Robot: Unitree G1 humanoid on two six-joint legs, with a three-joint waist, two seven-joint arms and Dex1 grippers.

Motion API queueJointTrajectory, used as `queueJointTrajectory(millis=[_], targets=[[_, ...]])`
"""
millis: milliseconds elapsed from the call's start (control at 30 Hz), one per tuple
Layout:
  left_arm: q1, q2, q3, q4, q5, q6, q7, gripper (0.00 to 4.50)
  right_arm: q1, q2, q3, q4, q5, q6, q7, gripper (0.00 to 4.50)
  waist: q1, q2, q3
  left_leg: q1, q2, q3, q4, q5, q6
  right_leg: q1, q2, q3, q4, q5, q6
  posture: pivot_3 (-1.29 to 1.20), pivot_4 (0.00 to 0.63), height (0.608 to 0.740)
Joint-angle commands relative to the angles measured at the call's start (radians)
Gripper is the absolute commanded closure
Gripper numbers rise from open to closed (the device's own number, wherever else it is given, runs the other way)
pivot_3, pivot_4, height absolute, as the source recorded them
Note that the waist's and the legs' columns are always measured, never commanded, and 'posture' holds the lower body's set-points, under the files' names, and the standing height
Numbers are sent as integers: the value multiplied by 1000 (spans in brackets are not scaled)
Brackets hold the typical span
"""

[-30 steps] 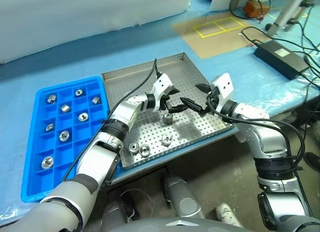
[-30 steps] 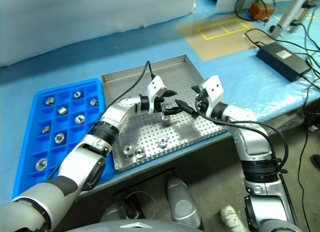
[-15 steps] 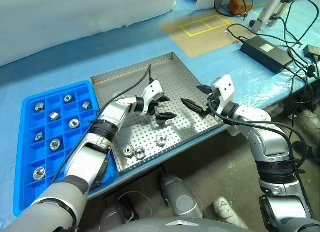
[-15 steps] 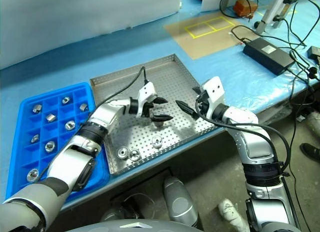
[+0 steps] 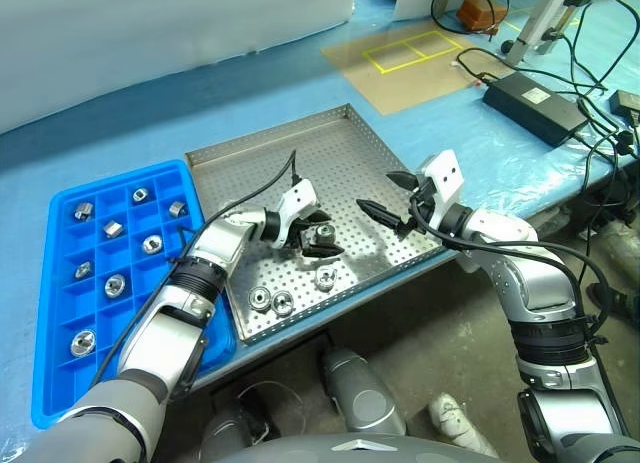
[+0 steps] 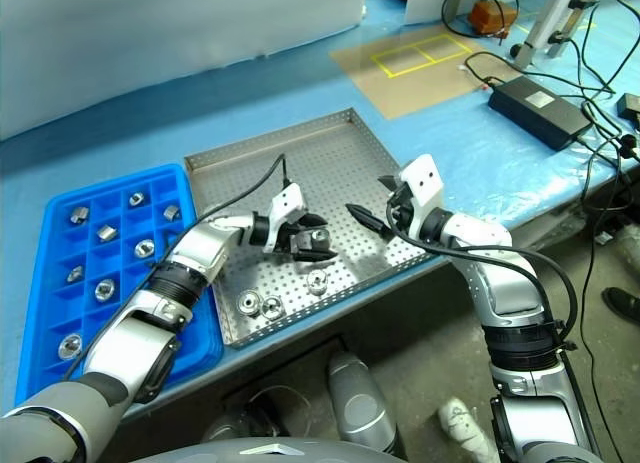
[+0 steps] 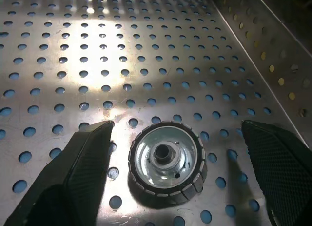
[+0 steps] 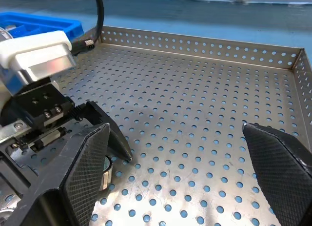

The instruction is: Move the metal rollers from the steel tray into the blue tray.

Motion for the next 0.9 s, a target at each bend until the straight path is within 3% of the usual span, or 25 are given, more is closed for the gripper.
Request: queueJointTrajectory(millis=[33,200,300,400,433,567,900], targets=[[-18,-8,3,22,9,-18,22,49,-9,-9,1,-14,1,-17,4,0,1,0,0,0,0,0,0,0,0,0,0,0,0,0,0,-911,150,740],[-4,-7,-8,42,31,-43,37,49,-9,-11,5,-14,0,-17,2,0,-1,0,0,0,-1,0,0,0,1,0,-2,0,0,0,1,-910,150,740],[-1,-5,0,38,20,-62,19,632,-12,-10,6,-14,2,-17,1,0,-2,0,0,0,-1,0,1,0,1,1,-2,0,0,0,1,-906,150,740],[-11,-5,-5,54,43,-66,56,1623,-17,-7,10,-10,2,-18,2,0,-2,0,0,0,-2,0,1,0,1,1,-3,-1,0,0,2,-902,150,740],[-9,-3,-4,46,40,-71,49,1623,-19,-5,11,-8,1,-19,2,0,-2,0,0,0,-2,0,1,0,2,1,-3,-1,0,0,2,-901,150,740],[23,19,3,-58,-10,-48,-36,2647,-29,-1,19,3,-1,-26,3,0,-4,0,0,0,-2,0,1,-1,2,1,-3,-1,0,0,2,-891,150,740],[-12,24,98,-230,2,-23,199,2696,-59,20,47,26,10,-40,30,0,-2,0,0,-1,-3,0,1,-1,3,0,-4,-1,1,0,2,-833,150,740]])
